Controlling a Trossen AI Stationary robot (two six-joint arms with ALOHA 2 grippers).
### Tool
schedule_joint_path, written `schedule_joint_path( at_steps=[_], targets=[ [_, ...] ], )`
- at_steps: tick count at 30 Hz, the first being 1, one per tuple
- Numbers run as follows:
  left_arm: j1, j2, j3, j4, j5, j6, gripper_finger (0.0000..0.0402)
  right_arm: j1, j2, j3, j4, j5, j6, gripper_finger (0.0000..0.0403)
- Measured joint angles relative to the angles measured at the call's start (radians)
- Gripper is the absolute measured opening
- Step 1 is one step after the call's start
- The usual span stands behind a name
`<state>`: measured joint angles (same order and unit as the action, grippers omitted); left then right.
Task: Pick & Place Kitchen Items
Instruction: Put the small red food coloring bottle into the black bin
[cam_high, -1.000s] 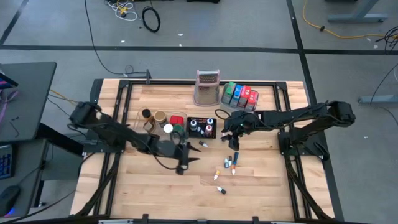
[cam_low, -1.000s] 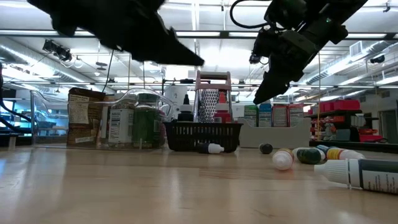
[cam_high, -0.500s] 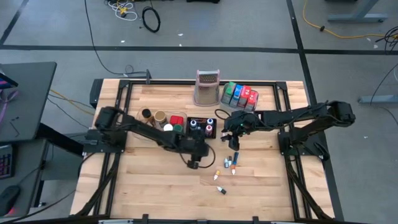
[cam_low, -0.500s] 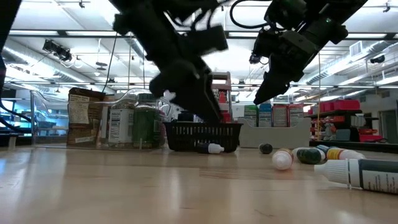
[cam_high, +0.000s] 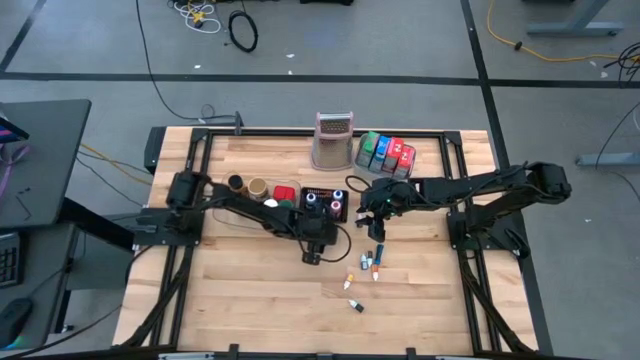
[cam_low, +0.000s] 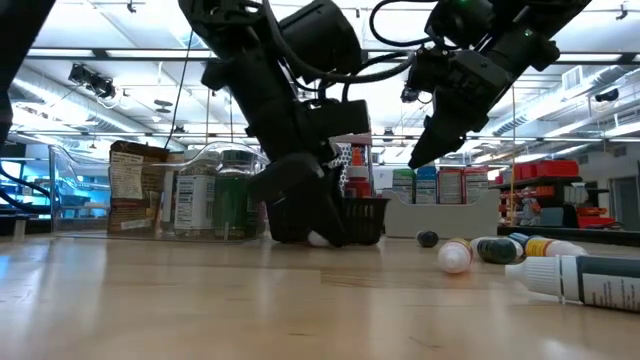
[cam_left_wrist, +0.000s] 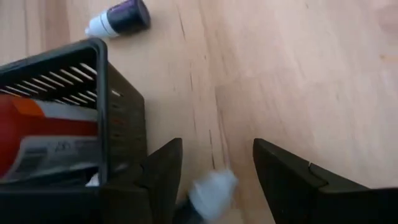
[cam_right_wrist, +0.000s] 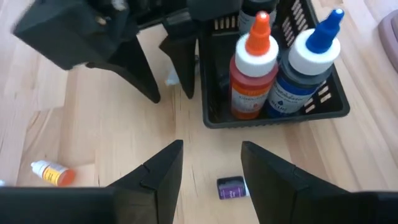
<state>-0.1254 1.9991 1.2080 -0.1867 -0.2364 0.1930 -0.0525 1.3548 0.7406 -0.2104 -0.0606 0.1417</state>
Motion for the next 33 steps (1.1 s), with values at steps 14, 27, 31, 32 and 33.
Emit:
schedule_joint_path(
  at_steps=[14, 27, 31, 32, 33],
  targets=[
    [0.010, 0.000, 0.022, -0.072, 0.043, 0.034, 0.0205, 0.000, 0.000, 0.000, 0.000, 0.000, -0.001, 0.0171],
    [-0.096, -0.003, 0.163, -0.286, -0.108, -0.542, 0.0205, 0.000, 0.000, 0.000, 0.000, 0.000, -0.001, 0.0171],
    [-0.097, -0.002, 0.136, -0.286, -0.111, -0.745, 0.0205, 0.000, 0.000, 0.000, 0.000, 0.000, -0.001, 0.0171],
    [-0.097, -0.002, 0.129, -0.295, -0.117, -0.760, 0.0205, 0.000, 0.000, 0.000, 0.000, 0.000, -0.001, 0.0171],
    [-0.097, 0.000, 0.126, -0.308, -0.133, -0.771, 0.0205, 0.000, 0.000, 0.000, 0.001, 0.000, -0.001, 0.0171]
  ],
)
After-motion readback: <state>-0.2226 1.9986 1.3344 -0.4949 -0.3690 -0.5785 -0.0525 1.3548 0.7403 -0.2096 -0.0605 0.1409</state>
